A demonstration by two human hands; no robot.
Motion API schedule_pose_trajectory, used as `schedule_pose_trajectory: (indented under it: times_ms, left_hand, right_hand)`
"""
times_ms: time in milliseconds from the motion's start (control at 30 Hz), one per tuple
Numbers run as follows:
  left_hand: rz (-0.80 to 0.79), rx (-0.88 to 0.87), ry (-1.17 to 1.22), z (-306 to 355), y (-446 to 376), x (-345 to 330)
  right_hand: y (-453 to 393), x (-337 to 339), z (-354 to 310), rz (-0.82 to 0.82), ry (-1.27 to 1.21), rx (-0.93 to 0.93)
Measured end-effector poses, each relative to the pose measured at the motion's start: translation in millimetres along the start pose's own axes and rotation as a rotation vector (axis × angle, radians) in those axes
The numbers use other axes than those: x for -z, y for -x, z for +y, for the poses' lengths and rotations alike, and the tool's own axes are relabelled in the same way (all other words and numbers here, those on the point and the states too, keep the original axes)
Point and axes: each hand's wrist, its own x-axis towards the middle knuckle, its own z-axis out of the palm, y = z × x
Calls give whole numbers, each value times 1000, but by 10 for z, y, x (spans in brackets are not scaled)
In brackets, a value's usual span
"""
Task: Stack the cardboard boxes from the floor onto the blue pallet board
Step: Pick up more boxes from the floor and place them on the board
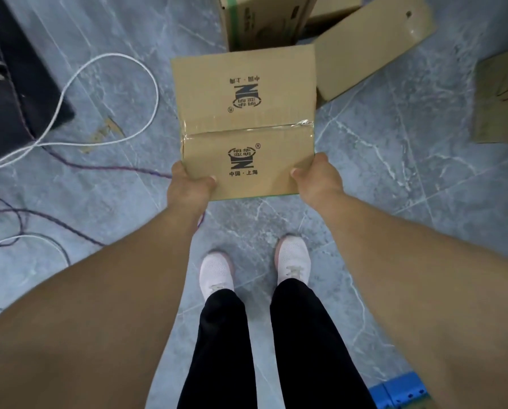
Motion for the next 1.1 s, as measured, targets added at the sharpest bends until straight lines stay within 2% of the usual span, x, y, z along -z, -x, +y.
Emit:
schedule_pose_trajectory:
  times_ms: [233, 667, 1100]
  left_hand:
    - [-23, -25, 22, 321, 750, 421]
    - [-94, -180, 2, 1023, 2771, 977]
    - [-260, -562, -277, 1586, 4077, 1078]
  right_hand:
    - [728, 530, -56, -1, -83, 13]
    - [2595, 1754, 282, 86, -391, -54]
    - [4093, 2280, 974, 393, -704, -165]
